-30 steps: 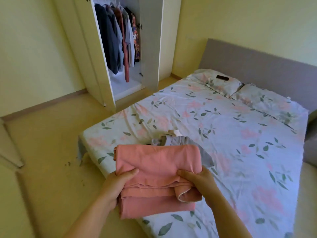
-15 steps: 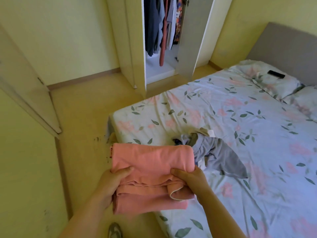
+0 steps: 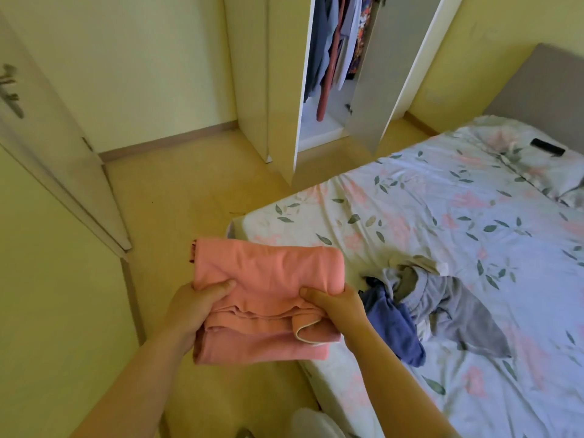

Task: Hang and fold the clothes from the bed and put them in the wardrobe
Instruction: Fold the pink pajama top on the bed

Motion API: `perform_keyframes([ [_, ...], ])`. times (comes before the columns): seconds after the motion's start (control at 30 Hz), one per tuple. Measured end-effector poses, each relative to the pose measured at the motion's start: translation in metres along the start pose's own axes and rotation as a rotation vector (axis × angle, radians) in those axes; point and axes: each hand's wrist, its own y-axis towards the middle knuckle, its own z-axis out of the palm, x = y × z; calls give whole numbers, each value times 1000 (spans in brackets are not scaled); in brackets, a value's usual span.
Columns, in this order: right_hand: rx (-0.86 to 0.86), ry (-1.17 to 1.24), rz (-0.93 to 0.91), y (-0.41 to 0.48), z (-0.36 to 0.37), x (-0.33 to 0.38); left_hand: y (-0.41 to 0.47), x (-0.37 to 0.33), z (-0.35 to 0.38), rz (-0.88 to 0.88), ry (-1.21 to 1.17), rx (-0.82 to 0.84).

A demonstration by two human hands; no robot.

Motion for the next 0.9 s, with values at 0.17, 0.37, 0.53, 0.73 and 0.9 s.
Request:
perform_keyframes([
  [0.17,-11,51,51,24,29,25,43,-25,-12,-11,39,27],
  [0.37,-30,91,7,89,41,85,117,-79,7,54,99,28],
  [0.53,-53,82,14,143,48,118,171,-114,23,74,152,20],
  [0.73,-110,79,67,191,71,148,234,-144,25,59,195,90],
  [0.9,-175,130,96,225,112,177,300,-178,8,60,242,175],
])
